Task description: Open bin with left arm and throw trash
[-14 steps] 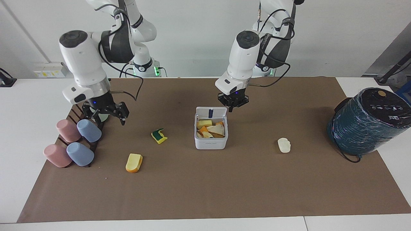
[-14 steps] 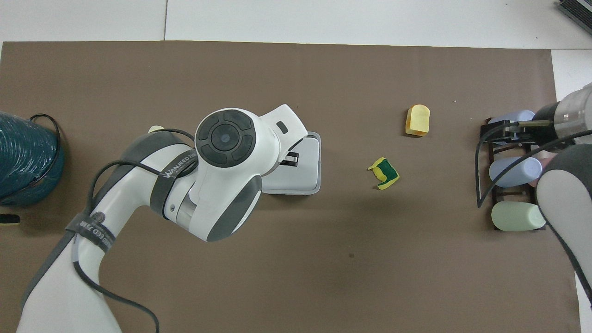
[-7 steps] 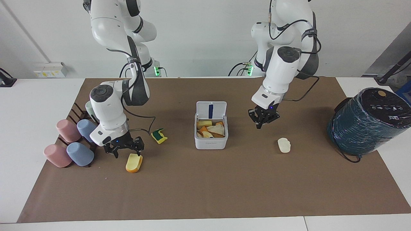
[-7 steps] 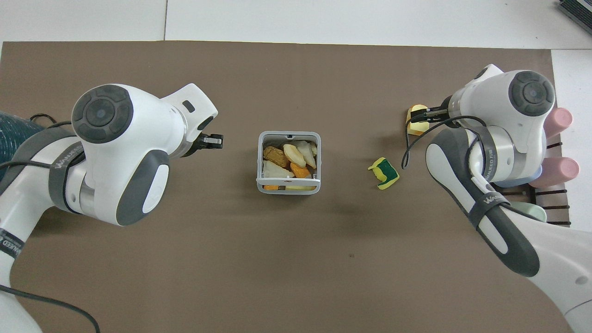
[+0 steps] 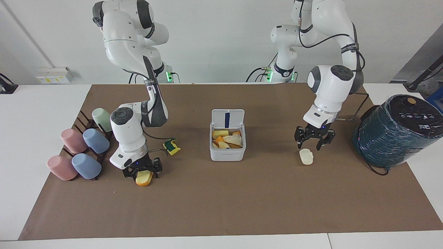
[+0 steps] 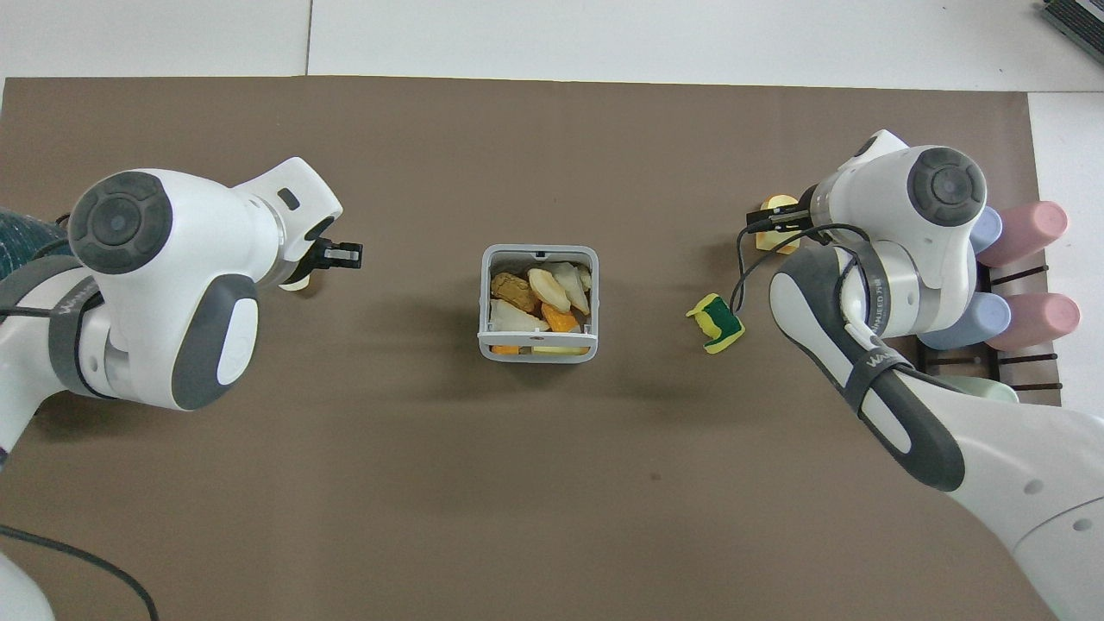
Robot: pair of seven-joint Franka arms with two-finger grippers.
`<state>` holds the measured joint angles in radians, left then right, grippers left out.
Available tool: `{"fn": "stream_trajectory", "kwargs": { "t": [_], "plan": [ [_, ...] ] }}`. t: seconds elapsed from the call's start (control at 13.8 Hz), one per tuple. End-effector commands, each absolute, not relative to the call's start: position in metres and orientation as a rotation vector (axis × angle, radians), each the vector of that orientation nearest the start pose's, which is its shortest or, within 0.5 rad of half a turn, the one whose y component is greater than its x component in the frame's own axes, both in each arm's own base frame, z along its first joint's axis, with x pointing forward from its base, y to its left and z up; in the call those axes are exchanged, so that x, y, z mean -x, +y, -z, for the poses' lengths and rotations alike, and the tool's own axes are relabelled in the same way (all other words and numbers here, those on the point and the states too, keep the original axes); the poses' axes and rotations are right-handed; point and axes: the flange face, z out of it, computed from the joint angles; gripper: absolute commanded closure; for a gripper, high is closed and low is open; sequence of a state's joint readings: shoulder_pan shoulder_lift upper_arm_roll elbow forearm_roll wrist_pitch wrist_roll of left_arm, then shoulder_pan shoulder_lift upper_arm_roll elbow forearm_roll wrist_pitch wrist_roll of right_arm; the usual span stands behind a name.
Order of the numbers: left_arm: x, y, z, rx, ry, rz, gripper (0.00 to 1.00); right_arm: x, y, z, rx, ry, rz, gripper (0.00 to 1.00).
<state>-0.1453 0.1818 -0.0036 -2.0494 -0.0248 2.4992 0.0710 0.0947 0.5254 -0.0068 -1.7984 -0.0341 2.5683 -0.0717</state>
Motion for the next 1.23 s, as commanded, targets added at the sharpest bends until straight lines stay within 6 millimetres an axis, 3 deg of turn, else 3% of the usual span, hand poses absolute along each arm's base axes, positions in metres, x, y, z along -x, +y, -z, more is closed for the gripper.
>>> {"fn": "stream_trajectory", "kwargs": {
  "t": [0.0, 0.14, 0.29, 0.36, 0.43, 0.51, 0.58, 0.8, 1.01, 1.16],
  "plan": [
    [-0.607, -0.074, -0.342, 3.102, 0.361, 0.458, 0.00, -0.676, 0.055, -0.286, 3.115, -0.154, 0.334, 1.00],
    [-0.608, -0.072, -0.319, 3.103, 0.360, 0.446, 0.02, -0.678, 0.067, -0.305, 3.114, -0.069, 0.301, 1.00],
    [-0.599, -0.072, -0.303, 3.107, 0.338, 0.449, 0.38, -0.674, 0.071, -0.347, 3.105, -0.039, 0.270, 1.00],
    [-0.597, -0.073, -0.302, 3.113, 0.315, 0.447, 0.63, -0.668, 0.082, -0.369, 3.071, 0.029, 0.258, 1.00],
    [-0.596, -0.074, -0.301, 3.121, 0.272, 0.444, 0.80, -0.661, 0.097, -0.391, 3.033, 0.123, 0.248, 1.00],
    [-0.596, -0.075, -0.302, 3.124, 0.257, 0.447, 0.93, -0.653, 0.121, -0.409, 3.010, 0.175, 0.239, 1.00],
    [-0.598, -0.077, -0.303, 3.123, 0.264, 0.454, 1.00, -0.645, 0.140, -0.425, 2.990, 0.237, 0.237, 1.00],
    [-0.606, -0.083, -0.325, 3.115, 0.283, 0.507, 1.00, -0.621, 0.224, -0.445, 2.905, 0.396, 0.226, 1.00],
    [-0.605, -0.097, -0.362, 3.104, 0.314, 0.598, 1.00, -0.604, 0.277, -0.449, 2.735, 0.533, 0.158, 1.00],
    [-0.605, -0.114, -0.389, 3.109, 0.343, 0.599, 1.00, -0.600, 0.295, -0.447, 2.657, 0.586, 0.127, 1.00]
  ]
}}
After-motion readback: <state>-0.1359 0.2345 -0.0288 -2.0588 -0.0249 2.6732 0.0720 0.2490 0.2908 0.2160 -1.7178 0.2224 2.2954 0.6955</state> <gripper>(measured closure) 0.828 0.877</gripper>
